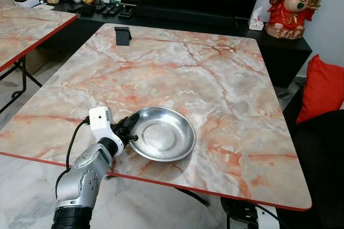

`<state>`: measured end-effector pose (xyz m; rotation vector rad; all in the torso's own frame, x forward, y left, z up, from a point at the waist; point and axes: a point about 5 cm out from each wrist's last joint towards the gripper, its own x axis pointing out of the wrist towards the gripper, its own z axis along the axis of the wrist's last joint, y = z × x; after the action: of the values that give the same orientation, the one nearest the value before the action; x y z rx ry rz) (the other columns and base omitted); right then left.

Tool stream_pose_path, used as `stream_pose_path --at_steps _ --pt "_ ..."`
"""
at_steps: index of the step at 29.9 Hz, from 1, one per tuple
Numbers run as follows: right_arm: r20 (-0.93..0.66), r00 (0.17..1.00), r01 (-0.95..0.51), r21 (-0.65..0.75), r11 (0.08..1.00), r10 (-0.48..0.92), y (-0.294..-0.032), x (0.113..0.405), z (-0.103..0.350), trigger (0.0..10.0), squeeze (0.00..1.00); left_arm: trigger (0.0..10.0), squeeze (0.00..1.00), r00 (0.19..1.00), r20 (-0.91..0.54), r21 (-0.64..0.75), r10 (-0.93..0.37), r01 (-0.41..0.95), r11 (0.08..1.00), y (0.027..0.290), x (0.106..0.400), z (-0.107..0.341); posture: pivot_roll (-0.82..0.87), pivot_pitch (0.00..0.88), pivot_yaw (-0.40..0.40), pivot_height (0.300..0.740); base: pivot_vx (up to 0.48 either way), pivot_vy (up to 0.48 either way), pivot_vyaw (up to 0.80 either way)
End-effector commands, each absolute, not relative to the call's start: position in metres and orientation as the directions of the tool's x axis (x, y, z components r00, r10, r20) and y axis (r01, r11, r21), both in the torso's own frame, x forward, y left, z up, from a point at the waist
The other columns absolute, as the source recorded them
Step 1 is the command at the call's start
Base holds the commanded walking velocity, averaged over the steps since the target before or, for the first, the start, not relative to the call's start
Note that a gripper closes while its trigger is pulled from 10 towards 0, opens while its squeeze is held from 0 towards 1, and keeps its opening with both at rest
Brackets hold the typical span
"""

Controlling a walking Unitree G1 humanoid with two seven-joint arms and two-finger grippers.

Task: Setting the table

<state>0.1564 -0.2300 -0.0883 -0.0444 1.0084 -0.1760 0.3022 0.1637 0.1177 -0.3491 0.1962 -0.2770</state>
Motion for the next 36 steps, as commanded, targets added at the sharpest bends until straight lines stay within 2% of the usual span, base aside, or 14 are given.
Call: stream_pose_path --at_steps 1,5,7,12,13,14,15,31,32,33,34,36 --pt "-0.838 0.518 0.126 -0.124 0.984 -0.171 -0.234 0.157 -0.087 10.0 0.00 10.0 0.00 0.941 -0.162 -0.330 -0.297 0.232 0.915 0.165 0.301 0.112 0.11 0.000 -0.064 0.740 0.000 0.000 0.00" --pt "-0.838 0.517 0.125 -0.124 0.984 -0.172 -0.234 0.157 -0.087 10.0 0.00 10.0 0.00 0.939 -0.177 -0.309 -0.294 0.231 0.923 0.166 0.301 0.110 0.11 0.000 -0.066 0.740 0.000 0.000 0.00" --pt "-0.839 0.517 0.124 -0.124 0.984 -0.171 -0.234 0.157 -0.087 10.0 0.00 10.0 0.00 0.932 -0.227 -0.235 -0.281 0.228 0.945 0.168 0.299 0.103 0.11 0.000 -0.066 0.740 0.000 0.000 0.00" --pt "-0.839 0.517 0.122 -0.124 0.985 -0.169 -0.234 0.157 -0.087 10.0 0.00 10.0 0.00 0.931 -0.235 -0.237 -0.281 0.225 0.945 0.169 0.299 0.101 0.11 0.000 -0.068 0.740 0.000 0.000 0.00" --pt "-0.840 0.516 0.121 -0.123 0.985 -0.169 -0.234 0.157 -0.087 10.0 0.00 10.0 0.76 0.929 -0.242 -0.226 -0.281 0.227 0.947 0.170 0.299 0.100 0.11 0.000 -0.068 0.740 0.000 0.000 0.00" --pt "-0.840 0.516 0.121 -0.123 0.985 -0.168 -0.234 0.157 -0.087 10.0 0.00 10.0 0.76 0.928 -0.243 -0.225 -0.281 0.228 0.947 0.170 0.299 0.100 0.11 0.000 -0.068 0.740 0.000 0.000 0.00" --pt "-0.840 0.516 0.121 -0.123 0.985 -0.168 -0.234 0.157 -0.087 10.0 0.00 10.0 1.00 0.928 -0.243 -0.224 -0.281 0.228 0.947 0.170 0.299 0.100 0.11 0.000 -0.068 0.740 0.000 0.000 0.00" --pt "-0.840 0.517 0.116 -0.121 0.986 -0.164 -0.234 0.157 -0.087 10.0 0.00 10.0 1.00 0.937 -0.222 -0.166 -0.271 0.237 0.957 0.172 0.304 0.107 0.12 0.000 -0.071 0.740 0.000 0.000 0.00" --pt "-0.840 0.517 0.115 -0.121 0.986 -0.164 -0.234 0.157 -0.087 10.0 0.00 10.0 0.91 0.940 -0.208 -0.157 -0.268 0.239 0.958 0.172 0.305 0.110 0.12 0.000 -0.071 0.740 0.000 0.000 0.00" --pt "-0.840 0.517 0.116 -0.121 0.986 -0.164 -0.234 0.157 -0.087 10.0 0.00 10.0 0.91 0.942 -0.203 -0.156 -0.267 0.238 0.959 0.172 0.305 0.111 0.12 0.000 -0.071 0.740 0.000 0.000 0.00" --pt "-0.840 0.517 0.115 -0.121 0.986 -0.163 -0.234 0.157 -0.087 10.0 0.00 10.0 0.00 0.948 -0.183 -0.155 -0.260 0.234 0.960 0.172 0.306 0.114 0.12 0.000 -0.071 0.740 0.000 0.000 0.00" --pt "-0.841 0.517 0.116 -0.121 0.986 -0.163 -0.234 0.157 -0.087 10.0 0.00 10.0 0.00 0.957 -0.153 -0.161 -0.248 0.224 0.961 0.173 0.308 0.119 0.12 0.000 -0.071 0.740 0.000 0.000 0.00"
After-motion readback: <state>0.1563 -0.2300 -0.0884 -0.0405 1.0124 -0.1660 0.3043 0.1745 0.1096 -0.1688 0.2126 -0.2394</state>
